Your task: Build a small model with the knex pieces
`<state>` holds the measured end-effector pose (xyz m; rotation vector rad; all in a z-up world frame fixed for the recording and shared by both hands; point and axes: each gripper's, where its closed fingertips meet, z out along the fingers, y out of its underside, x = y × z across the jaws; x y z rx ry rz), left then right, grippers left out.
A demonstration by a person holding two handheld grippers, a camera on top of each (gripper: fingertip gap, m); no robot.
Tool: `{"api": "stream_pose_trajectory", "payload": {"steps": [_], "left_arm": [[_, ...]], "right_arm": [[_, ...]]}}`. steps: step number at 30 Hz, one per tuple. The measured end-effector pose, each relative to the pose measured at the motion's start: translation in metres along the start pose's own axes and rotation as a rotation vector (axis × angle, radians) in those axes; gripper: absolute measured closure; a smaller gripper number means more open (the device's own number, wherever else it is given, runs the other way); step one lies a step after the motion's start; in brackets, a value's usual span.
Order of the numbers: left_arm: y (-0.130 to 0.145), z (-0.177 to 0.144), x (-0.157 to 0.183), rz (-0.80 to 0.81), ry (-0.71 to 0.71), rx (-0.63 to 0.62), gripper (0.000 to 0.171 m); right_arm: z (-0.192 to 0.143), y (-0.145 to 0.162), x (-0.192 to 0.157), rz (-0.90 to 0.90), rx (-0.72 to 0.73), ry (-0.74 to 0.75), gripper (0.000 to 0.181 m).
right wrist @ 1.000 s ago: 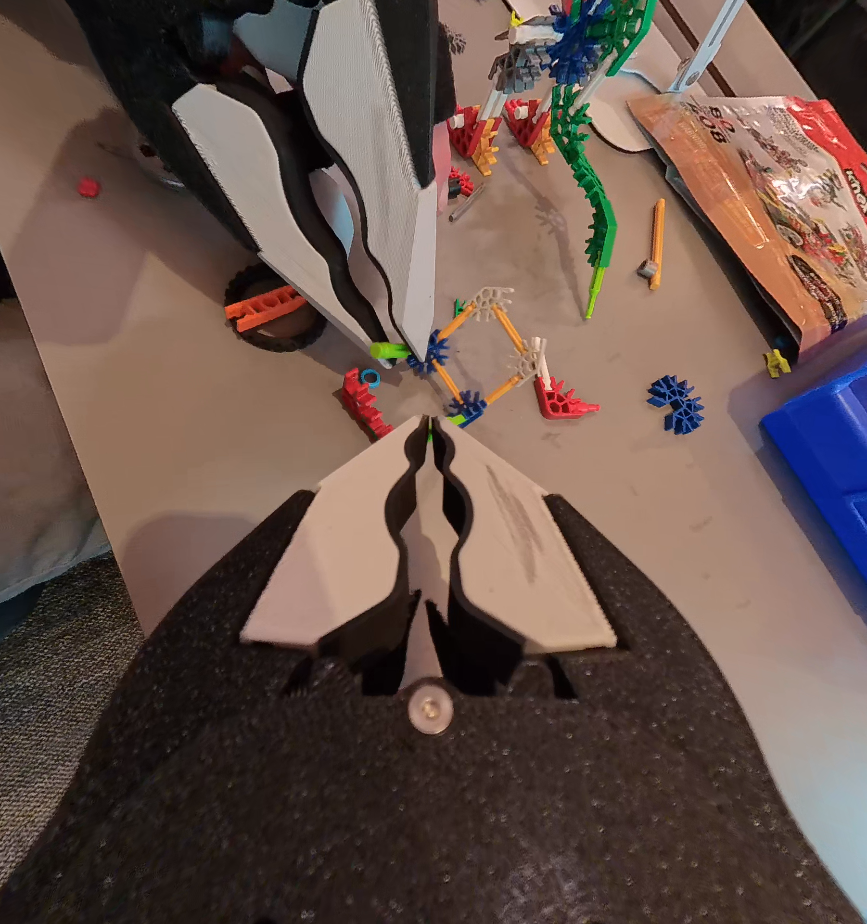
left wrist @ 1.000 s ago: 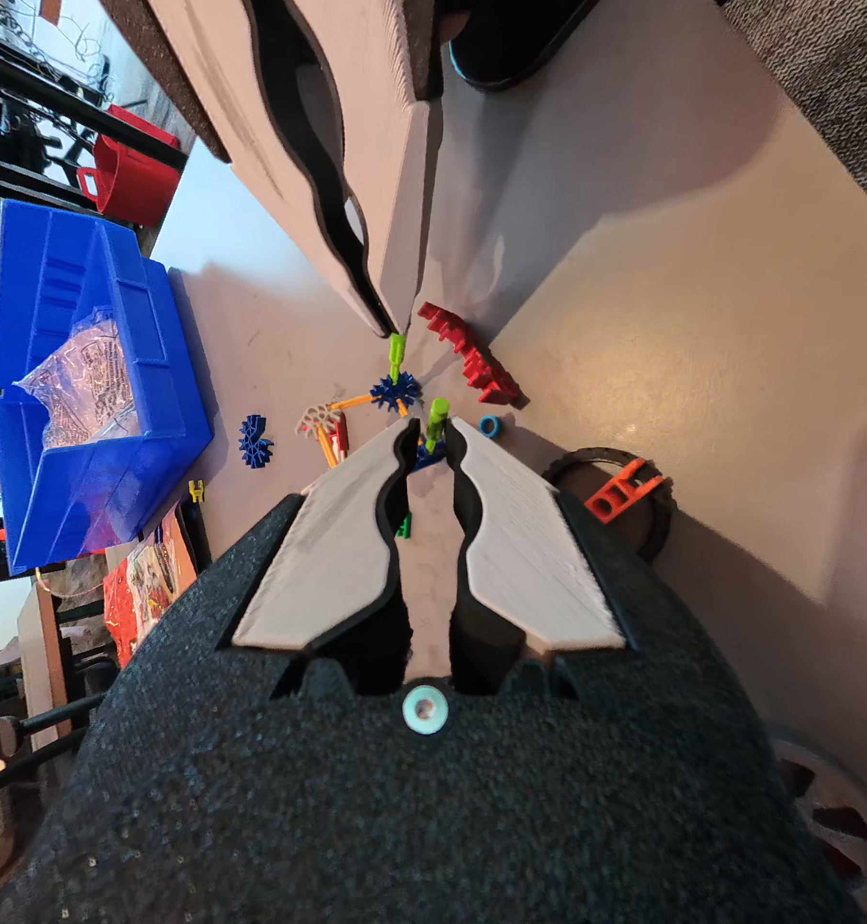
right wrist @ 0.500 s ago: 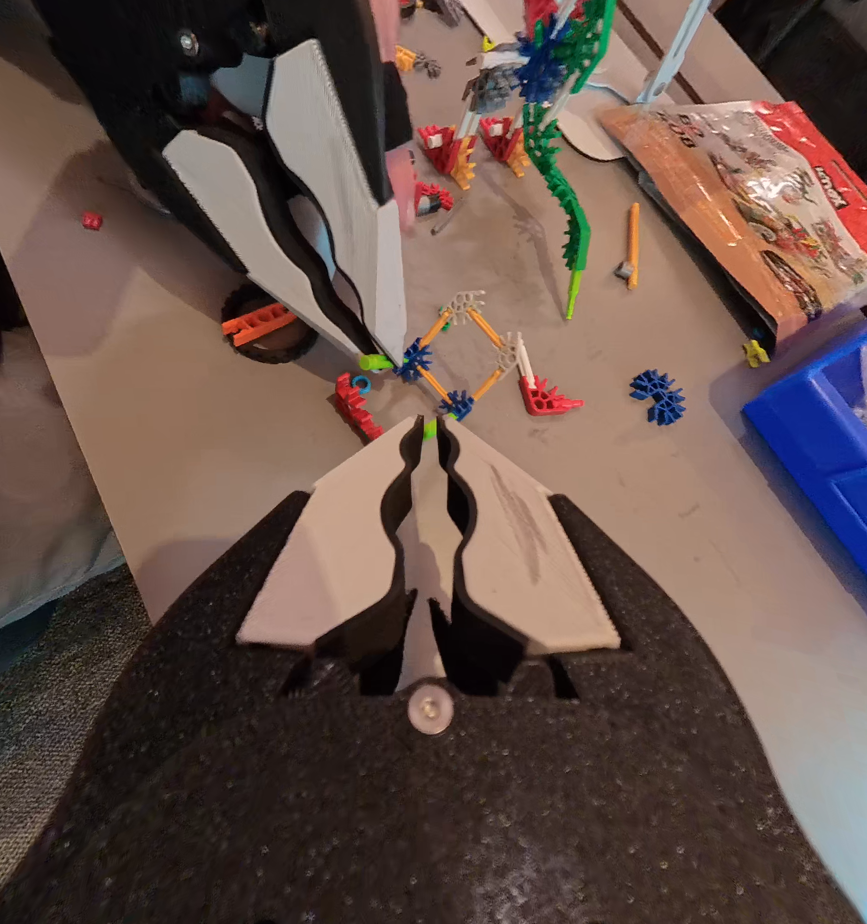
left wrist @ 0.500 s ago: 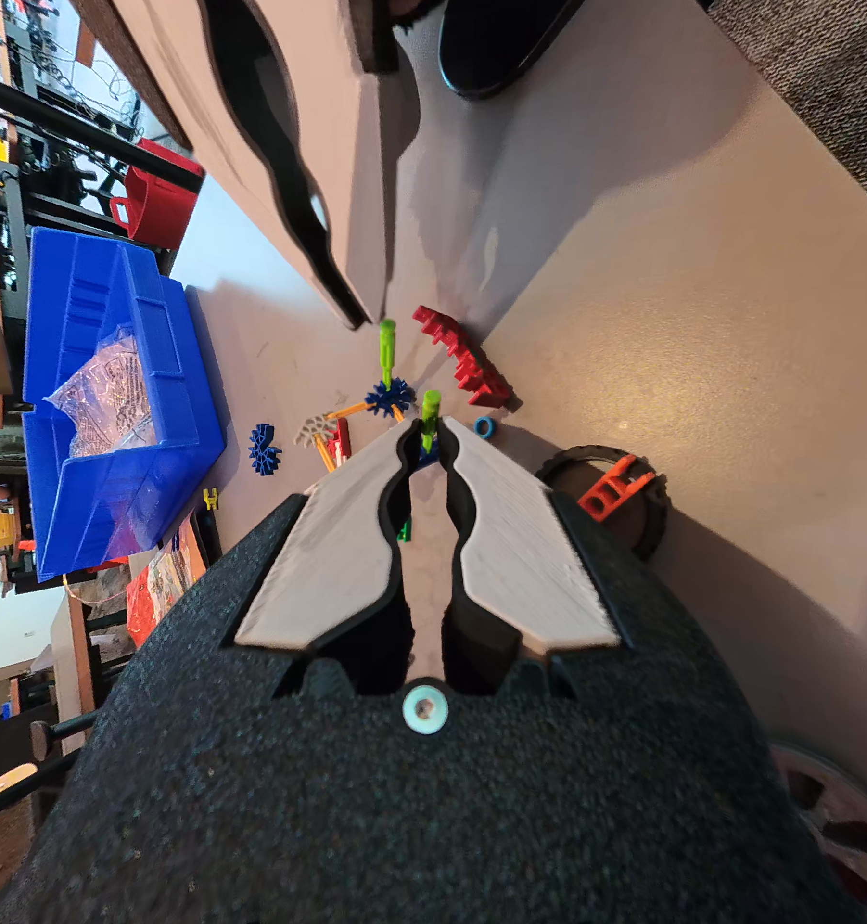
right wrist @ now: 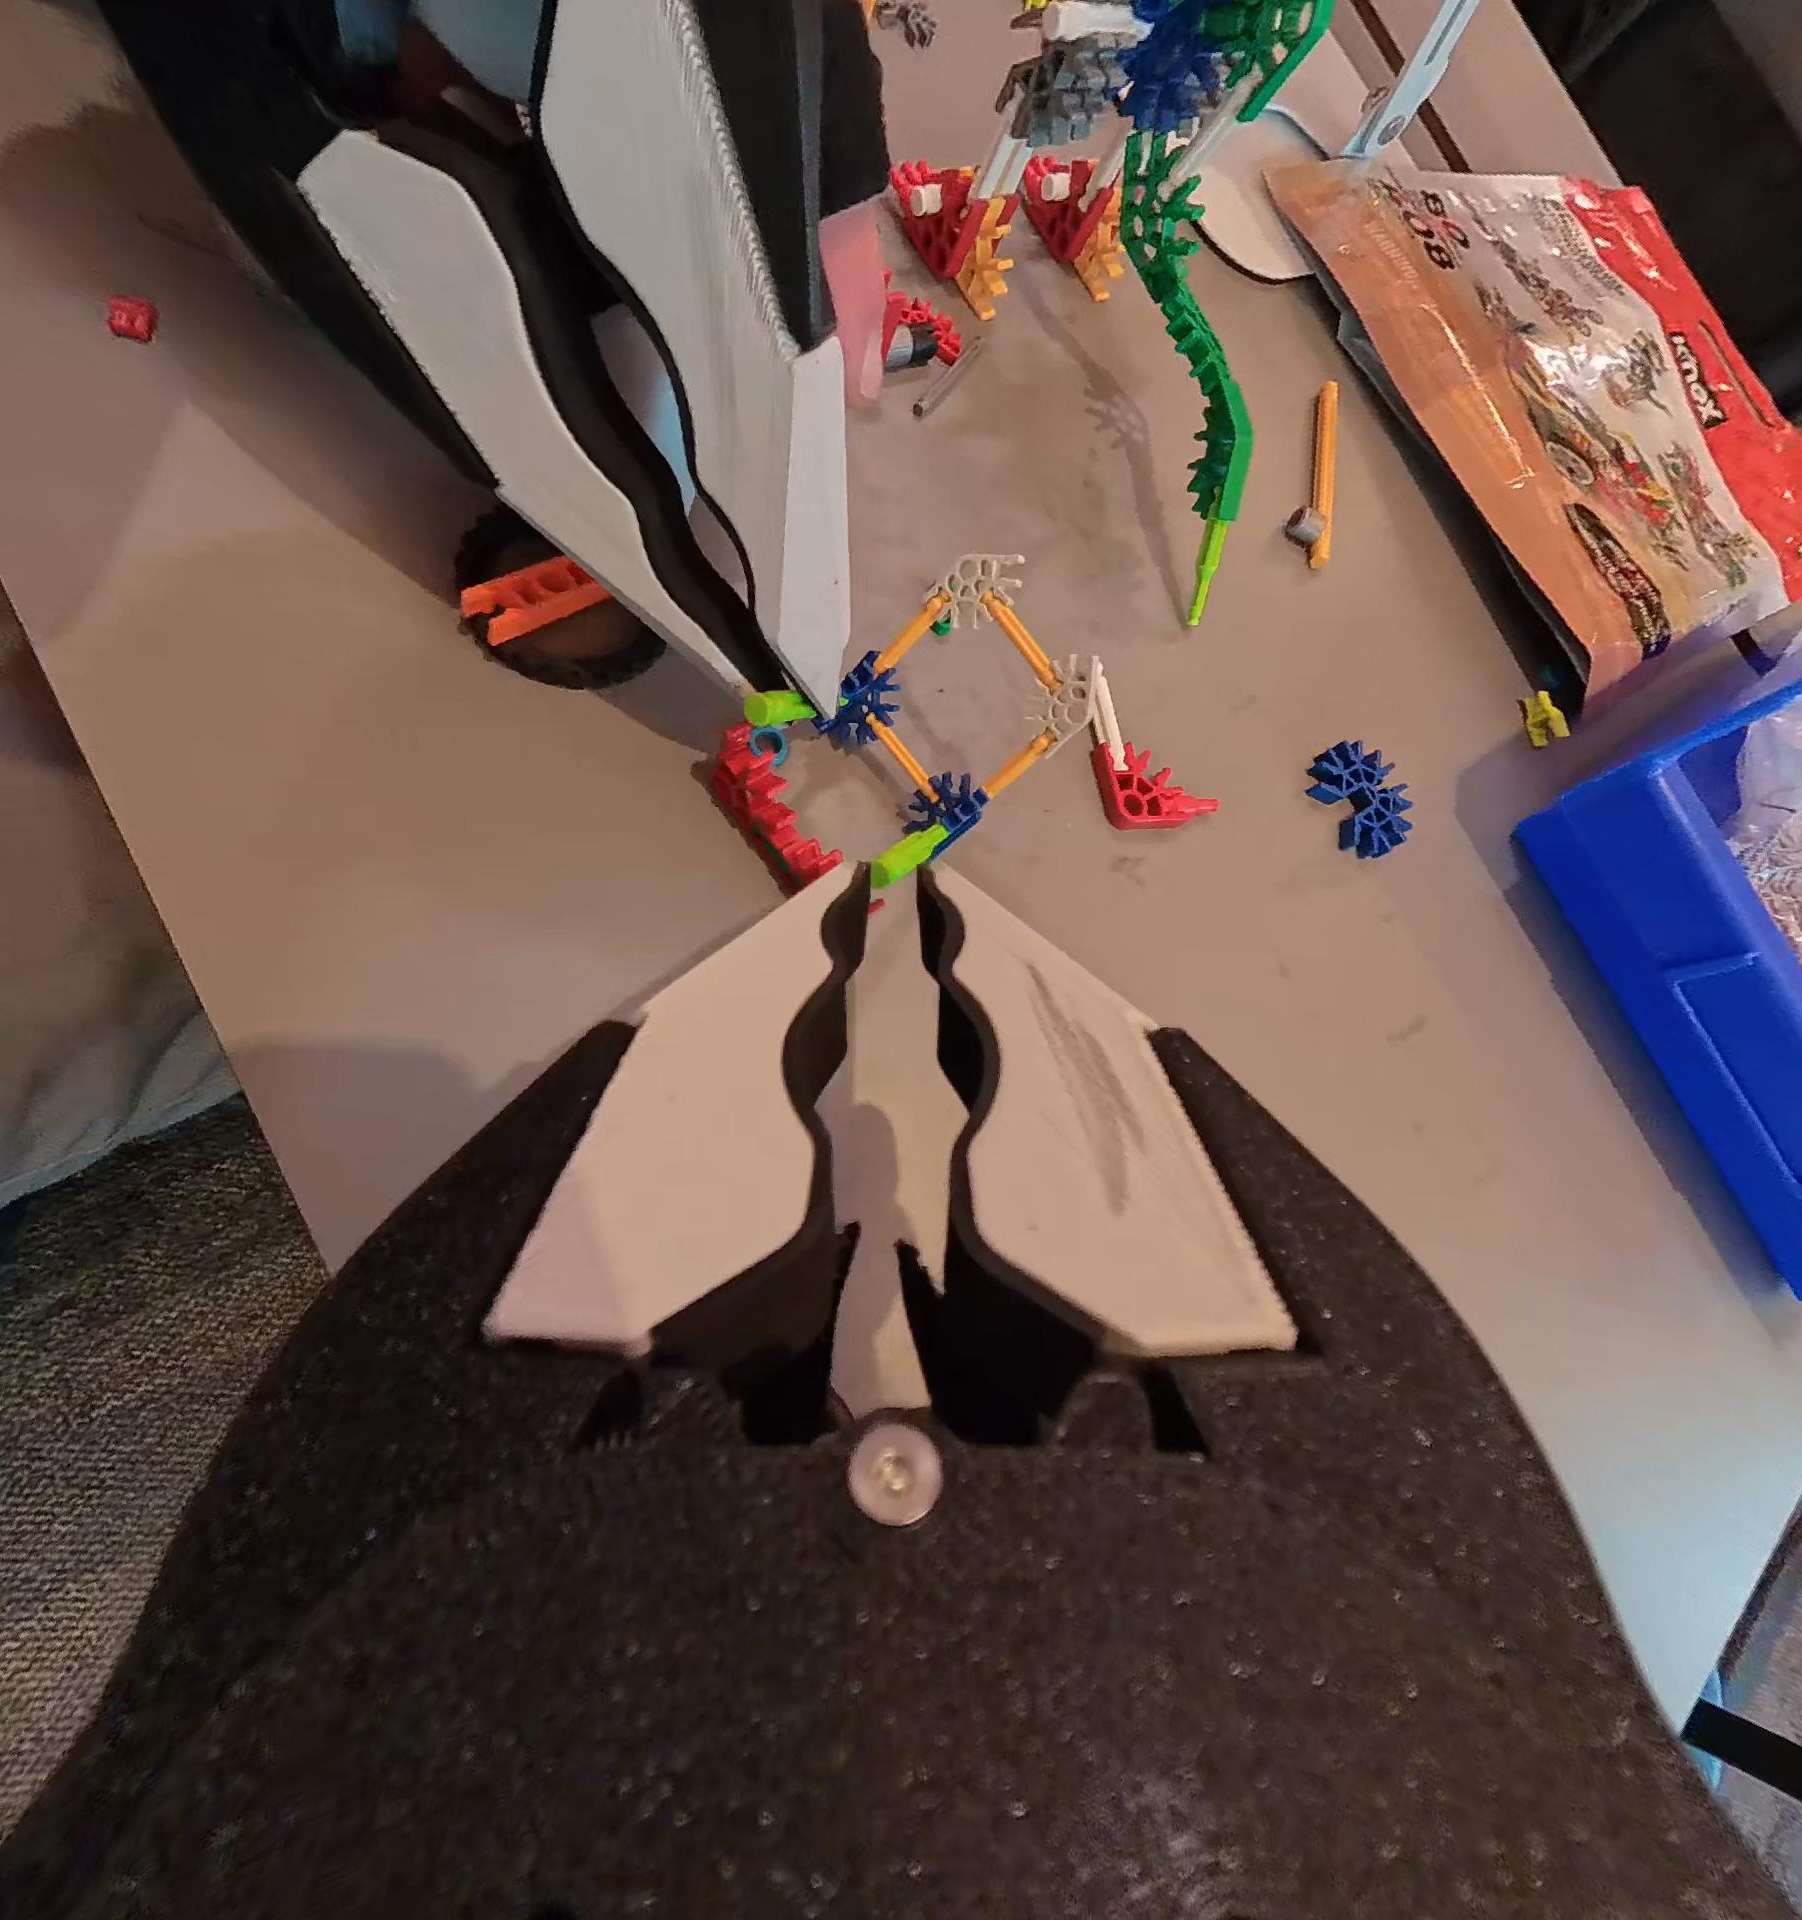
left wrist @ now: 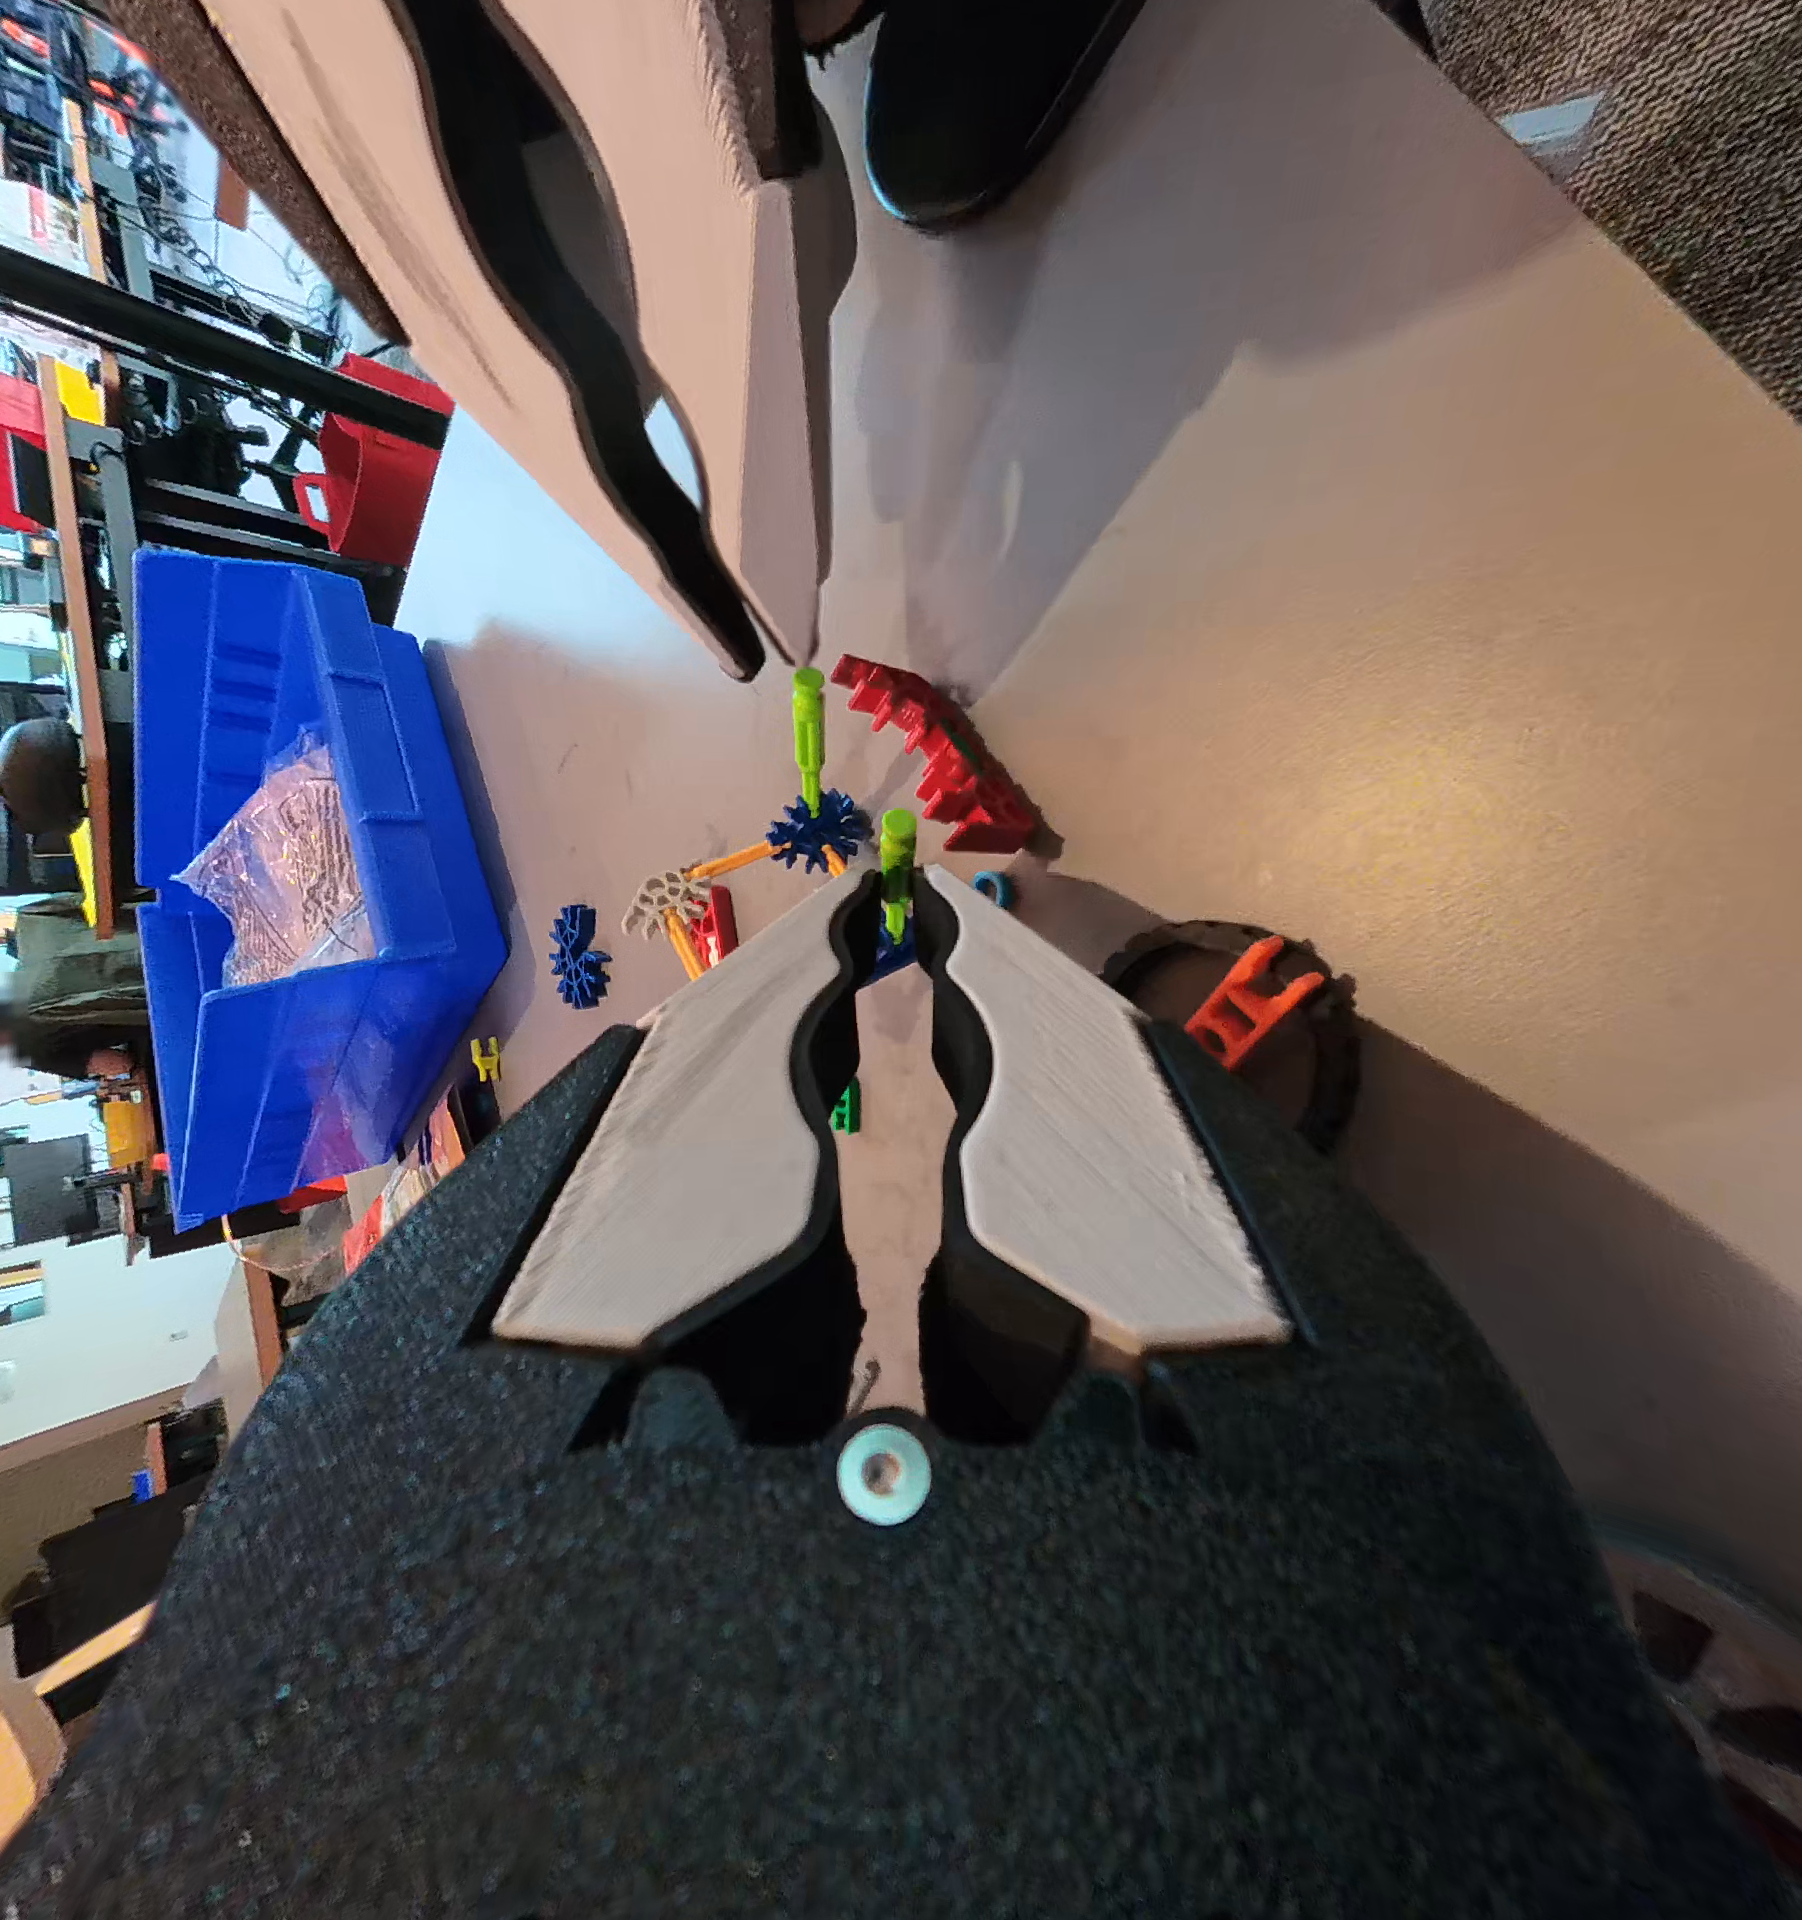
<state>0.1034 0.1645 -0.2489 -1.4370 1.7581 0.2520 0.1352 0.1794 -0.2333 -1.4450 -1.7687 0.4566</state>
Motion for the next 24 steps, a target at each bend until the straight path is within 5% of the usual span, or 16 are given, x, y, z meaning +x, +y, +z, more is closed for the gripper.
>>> {"api": "stream_pose_trajectory", "payload": {"steps": [24], "left_arm": [[-0.001,0.002,0.002,0.079,-0.019,-0.022,0.167]], "right_arm": [[0.005,0.008,-0.012,-0.222,-0.1,0.076,0.163]]}}
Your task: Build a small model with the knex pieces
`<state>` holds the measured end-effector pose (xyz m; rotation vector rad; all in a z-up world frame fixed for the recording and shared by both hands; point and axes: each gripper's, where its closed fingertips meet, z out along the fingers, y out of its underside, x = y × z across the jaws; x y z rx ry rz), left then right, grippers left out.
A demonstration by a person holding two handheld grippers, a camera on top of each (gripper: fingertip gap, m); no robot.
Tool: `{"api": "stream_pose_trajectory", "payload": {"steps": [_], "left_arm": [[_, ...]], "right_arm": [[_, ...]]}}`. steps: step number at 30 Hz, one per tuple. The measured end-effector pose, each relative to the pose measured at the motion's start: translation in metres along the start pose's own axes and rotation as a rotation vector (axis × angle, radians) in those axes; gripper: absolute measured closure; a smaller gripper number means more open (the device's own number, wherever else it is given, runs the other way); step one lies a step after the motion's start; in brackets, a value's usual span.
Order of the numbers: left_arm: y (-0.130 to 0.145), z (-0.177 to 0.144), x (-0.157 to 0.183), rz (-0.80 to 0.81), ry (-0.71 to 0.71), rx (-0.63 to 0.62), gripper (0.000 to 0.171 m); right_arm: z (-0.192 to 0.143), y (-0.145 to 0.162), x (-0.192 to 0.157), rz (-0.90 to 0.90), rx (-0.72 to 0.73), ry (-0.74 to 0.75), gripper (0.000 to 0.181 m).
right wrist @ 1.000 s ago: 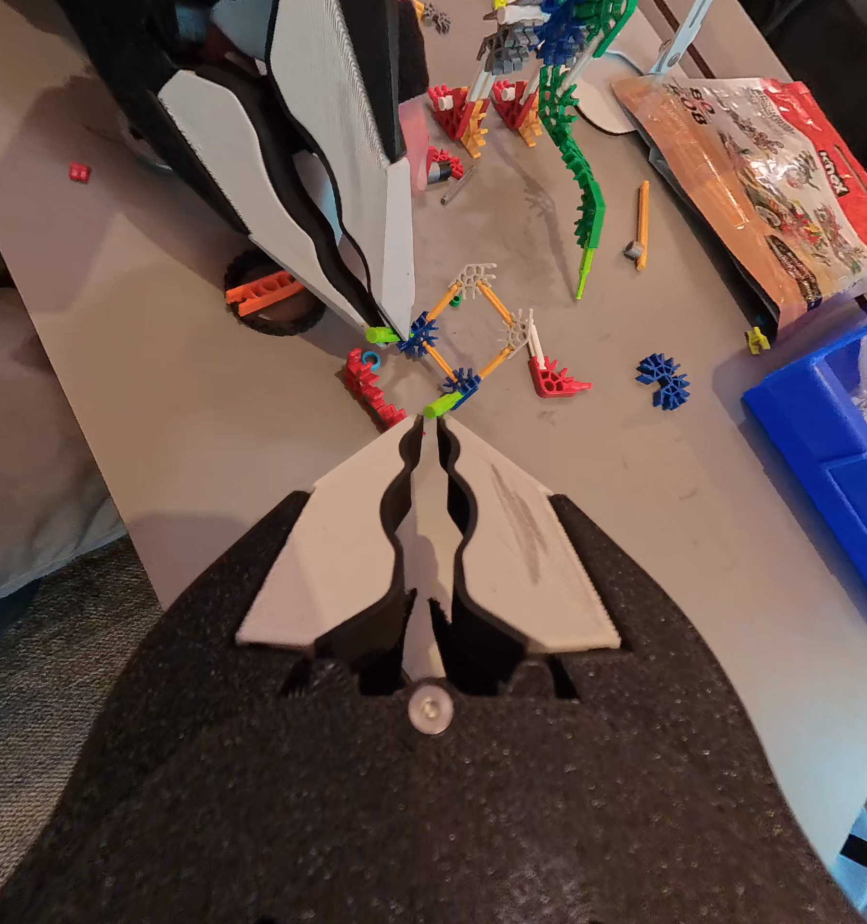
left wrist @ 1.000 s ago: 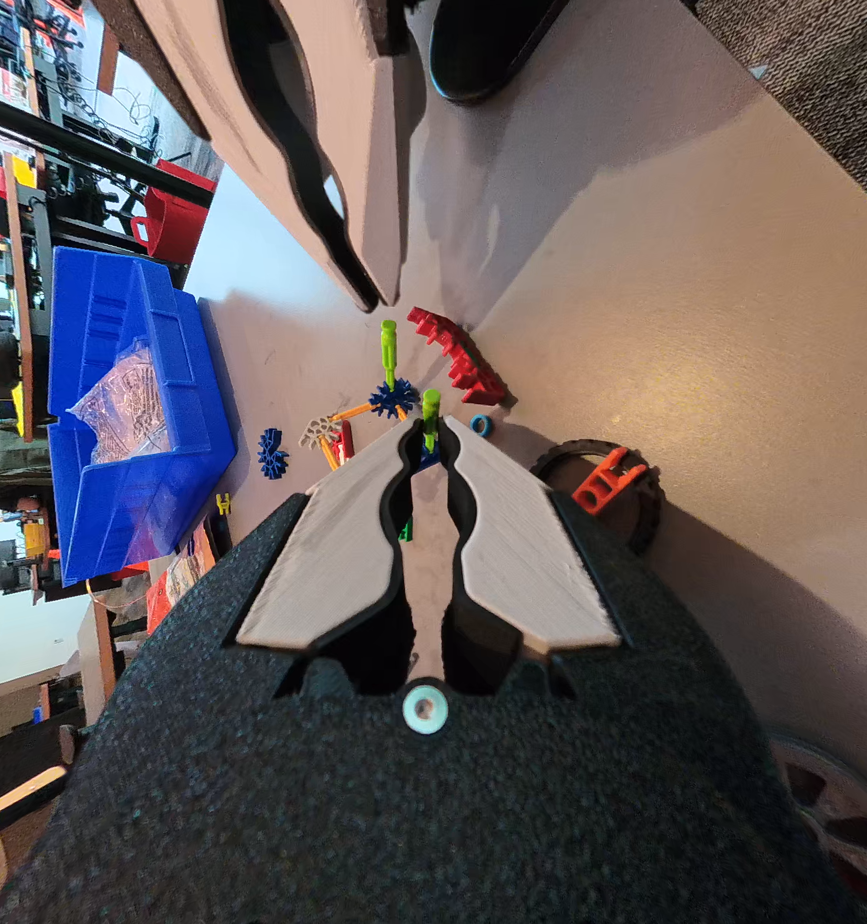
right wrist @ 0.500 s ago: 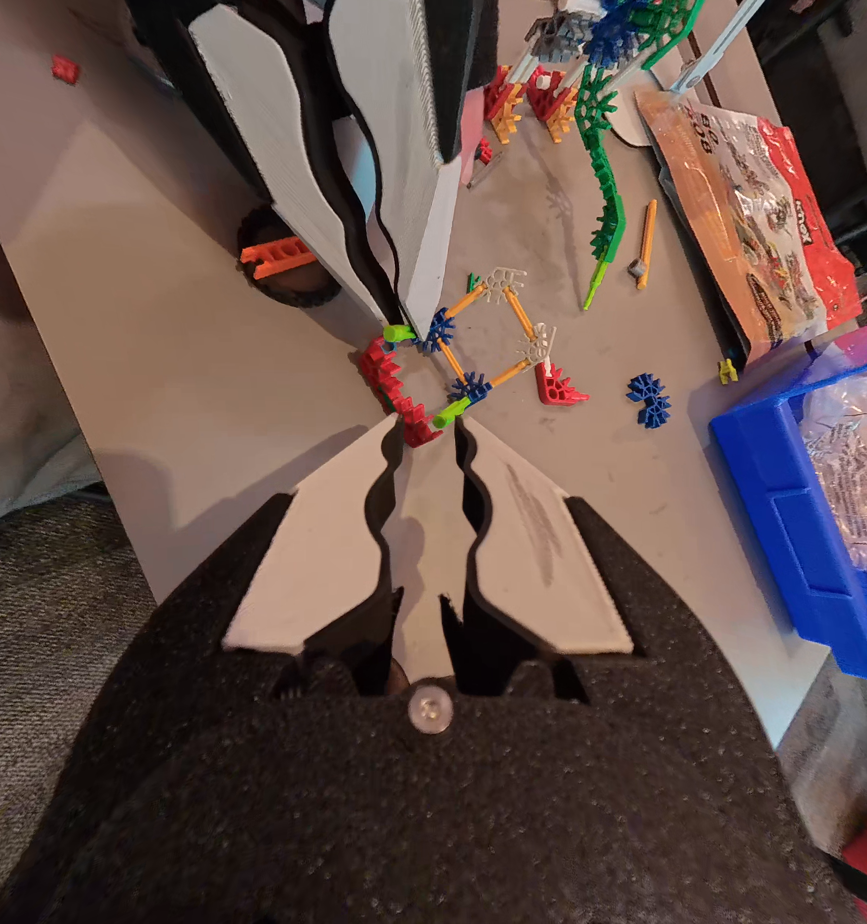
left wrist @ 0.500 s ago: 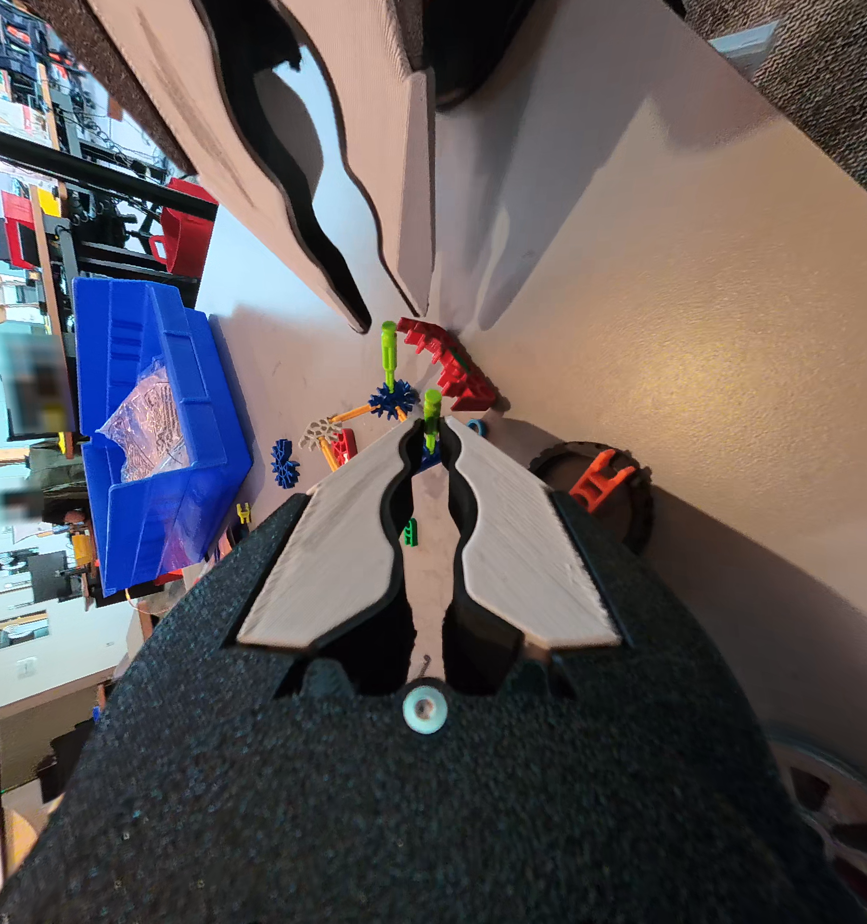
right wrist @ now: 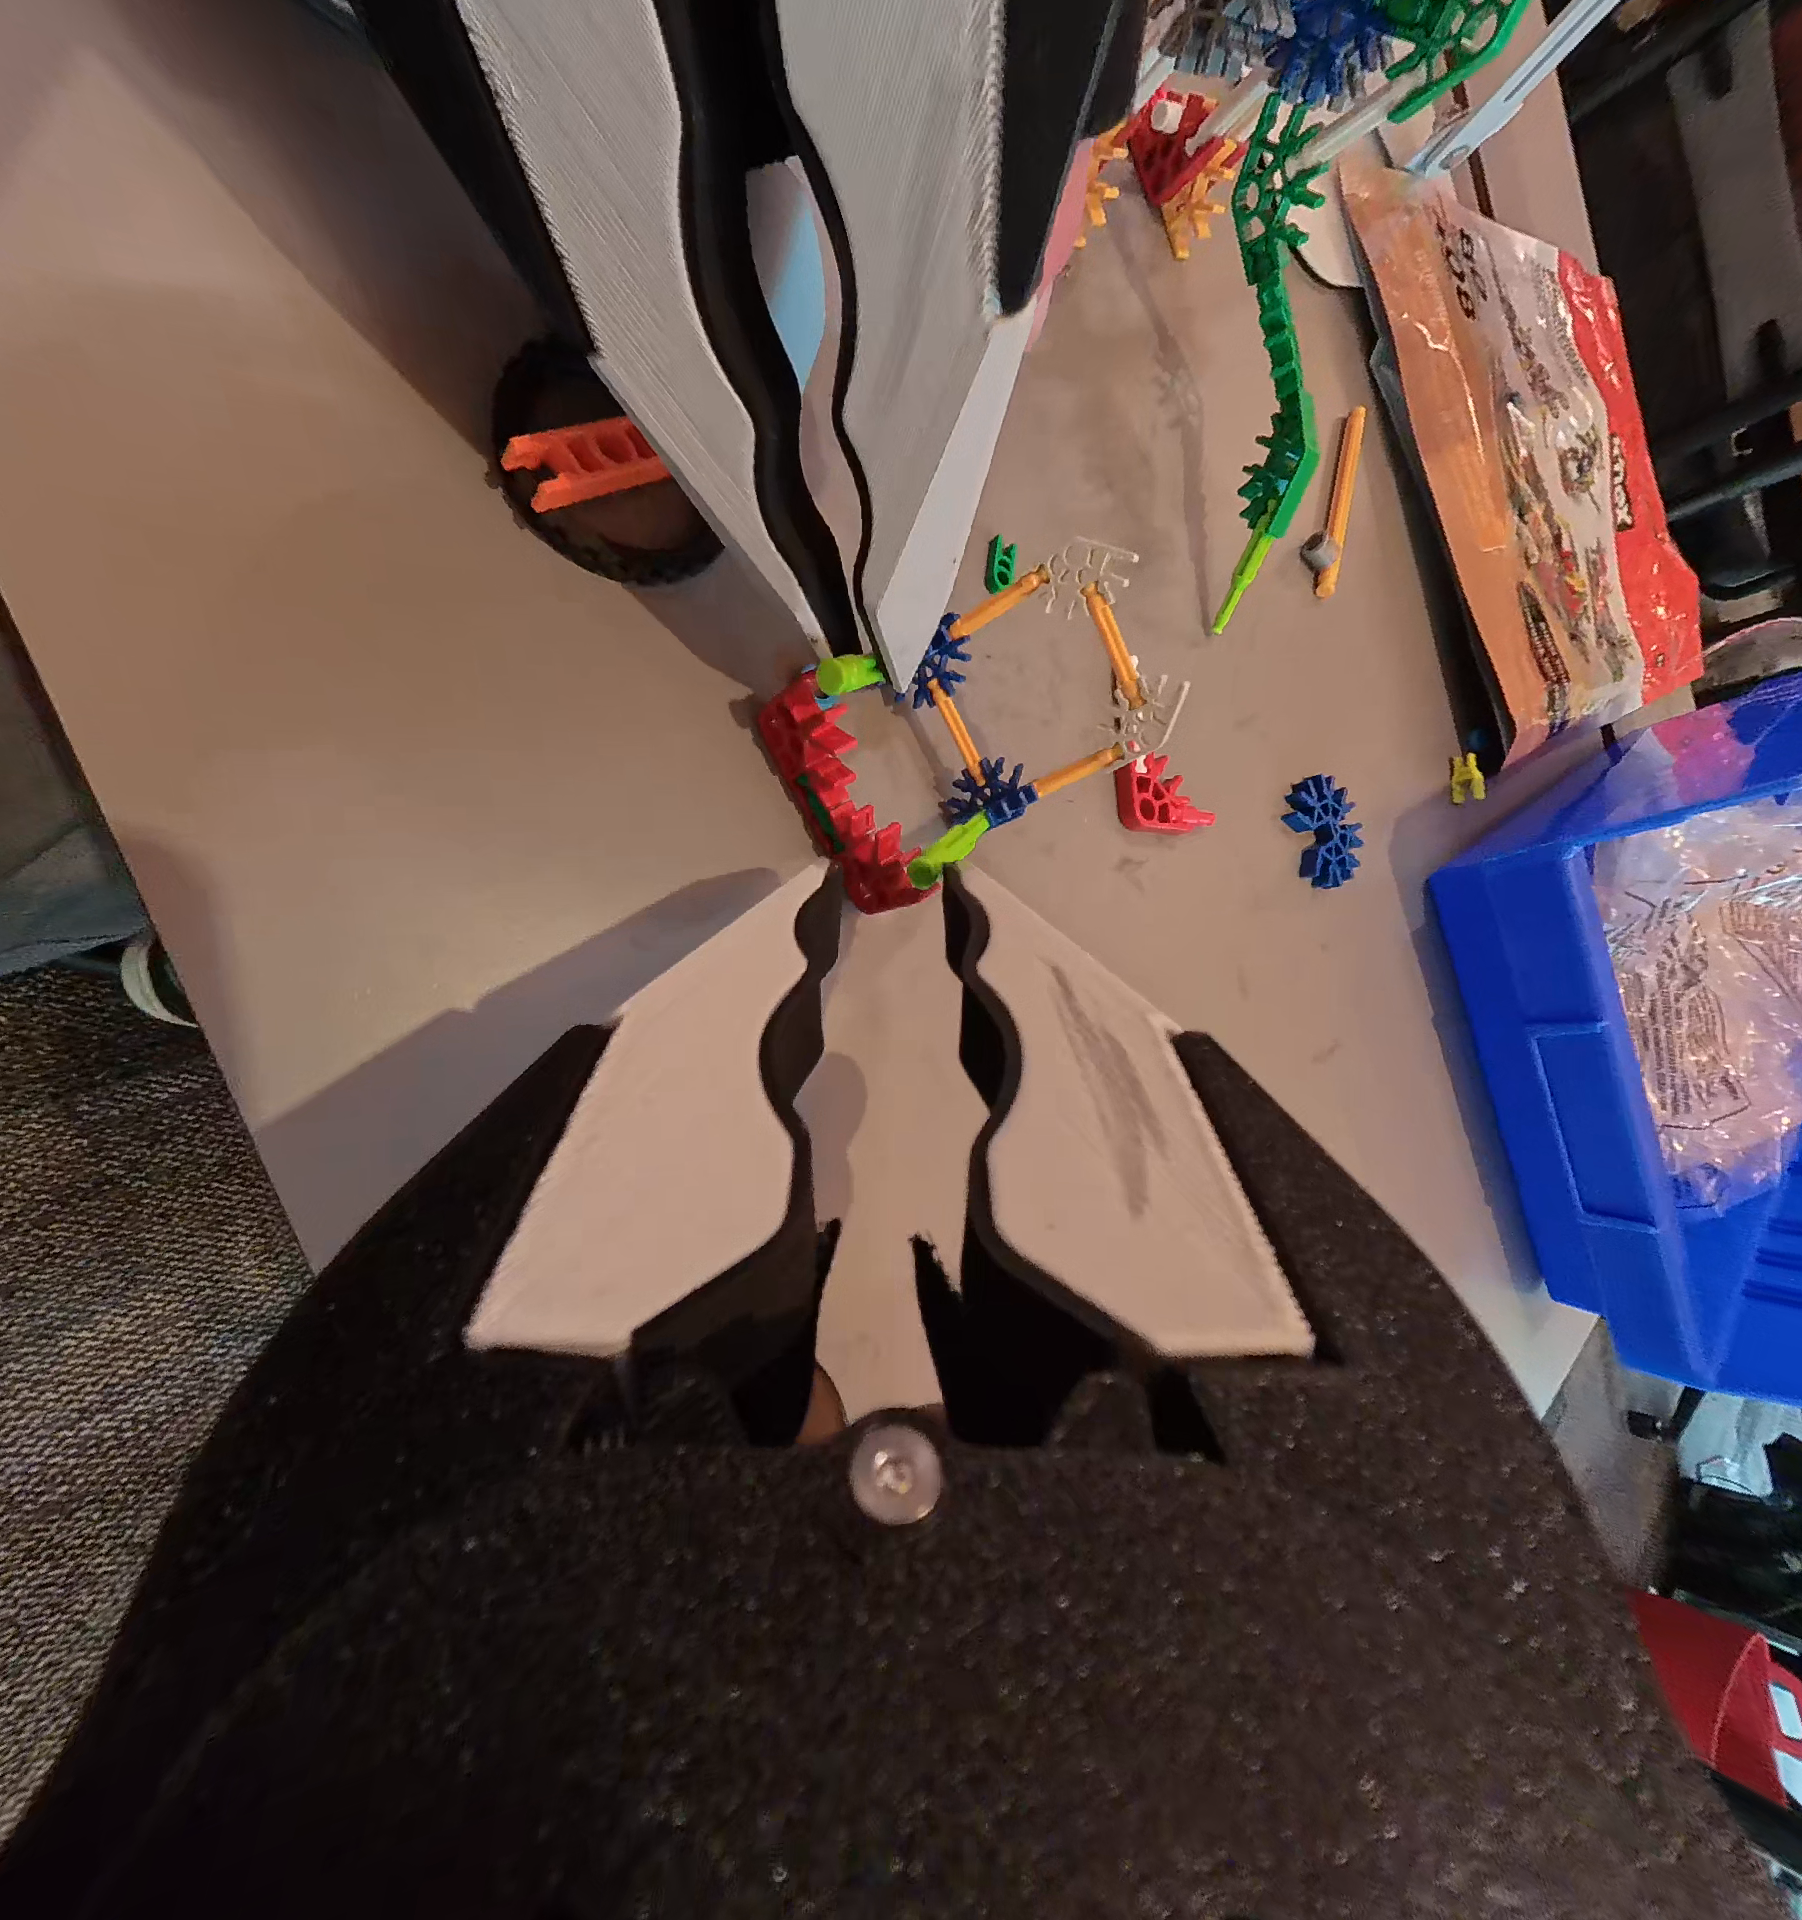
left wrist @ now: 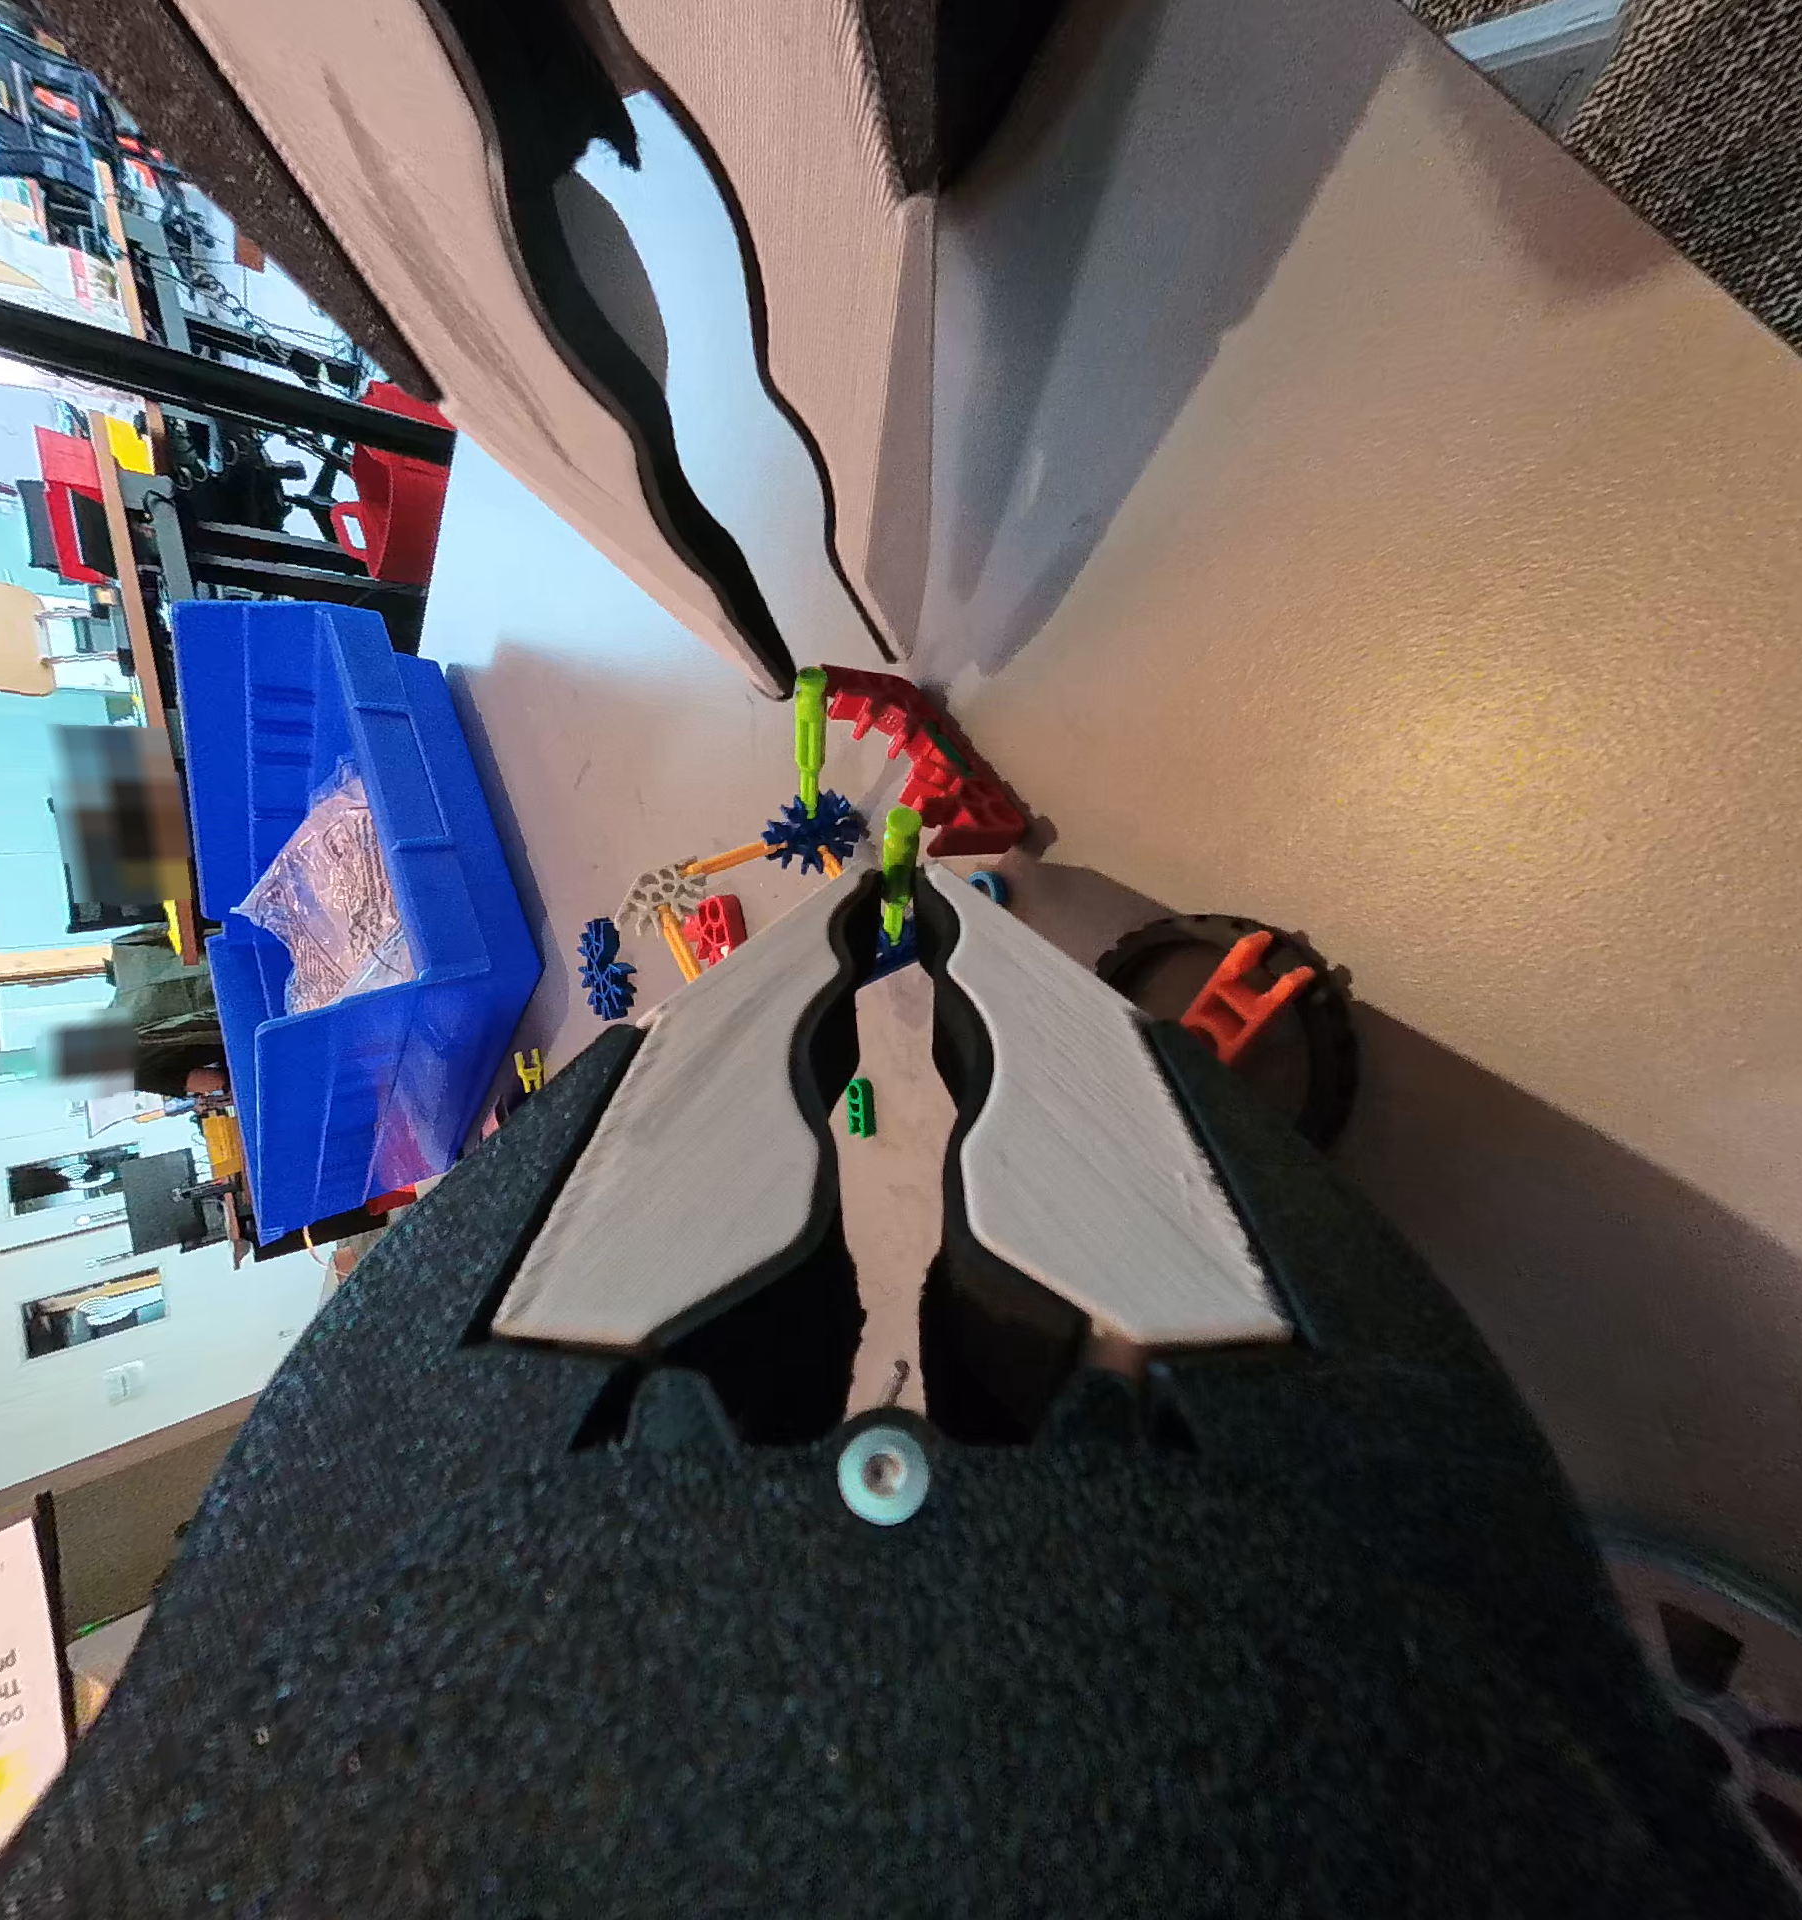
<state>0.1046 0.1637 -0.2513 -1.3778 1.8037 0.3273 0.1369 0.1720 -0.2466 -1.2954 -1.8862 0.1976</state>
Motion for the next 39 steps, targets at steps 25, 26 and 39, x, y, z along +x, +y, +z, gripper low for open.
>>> {"api": "stream_pose_trajectory", "payload": {"steps": [25,26,39], "left_arm": [[0.0008,0.0011,0.0038,0.03,-0.022,-0.016,0.166],[0.0008,0.0011,0.0039,0.03,-0.024,-0.015,0.166],[0.0011,0.0004,0.0037,-0.042,-0.024,0.026,0.166]], "right_arm": [[0.0025,0.0003,-0.0058,-0.09,-0.045,0.097,0.166],[0.0025,0.0003,-0.0057,-0.095,-0.05,0.105,0.166],[0.0032,-0.0005,-0.0038,-0.158,-0.089,0.18,0.171]]}}
